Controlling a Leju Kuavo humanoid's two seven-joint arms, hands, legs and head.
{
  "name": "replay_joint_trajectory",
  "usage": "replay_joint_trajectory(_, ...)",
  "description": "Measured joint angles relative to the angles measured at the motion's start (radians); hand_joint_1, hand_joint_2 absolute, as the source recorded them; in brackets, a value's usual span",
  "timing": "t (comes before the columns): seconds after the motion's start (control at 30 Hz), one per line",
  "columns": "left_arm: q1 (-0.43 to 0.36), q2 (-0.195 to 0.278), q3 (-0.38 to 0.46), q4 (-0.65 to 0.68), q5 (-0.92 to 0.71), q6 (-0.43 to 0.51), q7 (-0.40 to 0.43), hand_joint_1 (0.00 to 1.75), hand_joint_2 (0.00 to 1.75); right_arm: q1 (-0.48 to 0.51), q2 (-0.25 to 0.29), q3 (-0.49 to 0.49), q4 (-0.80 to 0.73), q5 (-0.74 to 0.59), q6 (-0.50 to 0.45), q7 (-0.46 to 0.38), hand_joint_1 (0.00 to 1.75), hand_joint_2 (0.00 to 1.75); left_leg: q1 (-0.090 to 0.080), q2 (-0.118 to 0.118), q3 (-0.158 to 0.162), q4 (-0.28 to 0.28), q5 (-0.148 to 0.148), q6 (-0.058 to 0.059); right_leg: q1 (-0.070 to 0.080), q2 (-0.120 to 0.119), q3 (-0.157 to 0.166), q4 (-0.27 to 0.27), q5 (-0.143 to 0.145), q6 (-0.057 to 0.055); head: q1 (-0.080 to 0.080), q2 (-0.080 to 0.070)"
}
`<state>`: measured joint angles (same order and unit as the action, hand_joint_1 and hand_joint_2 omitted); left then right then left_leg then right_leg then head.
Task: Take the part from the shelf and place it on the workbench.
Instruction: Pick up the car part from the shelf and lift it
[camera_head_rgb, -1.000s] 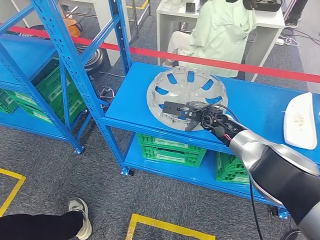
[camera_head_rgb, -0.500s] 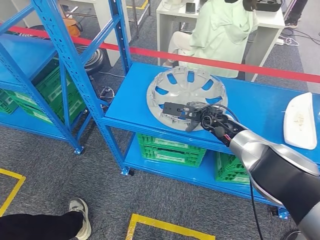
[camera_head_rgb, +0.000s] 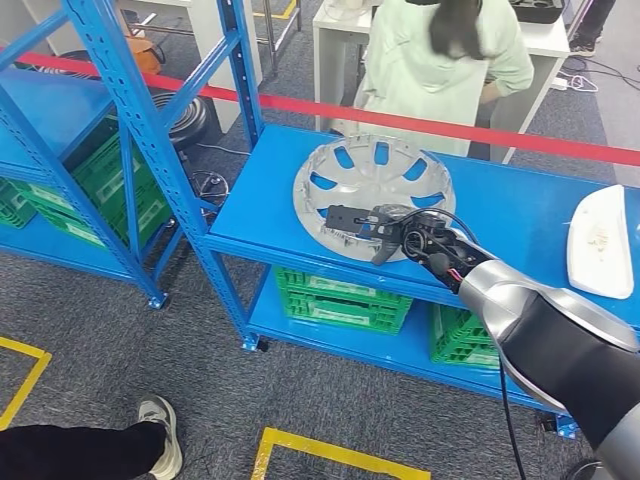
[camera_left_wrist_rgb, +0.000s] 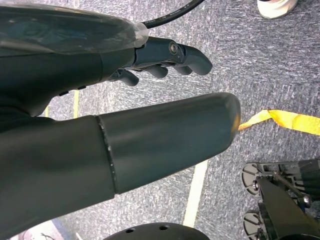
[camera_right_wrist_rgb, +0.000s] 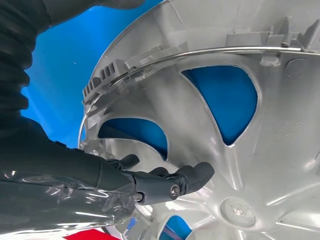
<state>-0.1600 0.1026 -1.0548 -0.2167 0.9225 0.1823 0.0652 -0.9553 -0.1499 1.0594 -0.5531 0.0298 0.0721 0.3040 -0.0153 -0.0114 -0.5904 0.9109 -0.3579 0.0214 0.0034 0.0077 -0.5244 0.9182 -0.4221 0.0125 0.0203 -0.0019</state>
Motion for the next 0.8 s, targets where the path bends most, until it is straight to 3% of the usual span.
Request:
replay_joint_trajectory(0.37, 0.0, 0.0, 0.0, 0.0, 0.0, 0.0, 0.0, 0.0, 0.0, 0.0, 0.0, 0.0, 0.0, -0.001, 0.004, 0.001, 0.0, 1.75, 0.0, 0.0, 0.0, 0.0, 0.0, 0.0, 0.0, 0.0, 0.0, 0.0, 0.0, 0.0, 0.0, 0.0)
replay_joint_trajectory(0.67, -0.003, 0.0, -0.001, 0.0, 0.0, 0.0, 0.003, 0.0, 0.0, 0.001, 0.0, 0.0, 0.005, -0.021, 0.07, 0.024, 0.03, 1.75, 0.0, 0.0, 0.0, 0.0, 0.0, 0.0, 0.0, 0.0, 0.0, 0.0, 0.0, 0.0, 0.0, 0.0)
replay_joint_trajectory(0.7, -0.004, 0.0, -0.001, 0.0, 0.0, 0.0, 0.003, 0.0, 0.0, 0.001, 0.0, 0.001, 0.006, -0.025, 0.076, 0.025, 0.18, 1.75, 0.0, 0.0, 0.0, 0.0, 0.0, 0.0, 0.0, 0.0, 0.0, 0.0, 0.0, 0.0, 0.0, 0.0)
replay_joint_trajectory(0.8, -0.005, 0.0, -0.001, 0.0, 0.001, 0.0, 0.003, 0.0, 0.0, 0.001, 0.0, 0.001, 0.007, -0.031, 0.087, 0.028, 1.3, 1.75, 0.0, 0.0, 0.0, 0.0, 0.0, 0.0, 0.0, 0.0, 0.0, 0.0, 0.0, 0.0, 0.0, 0.0)
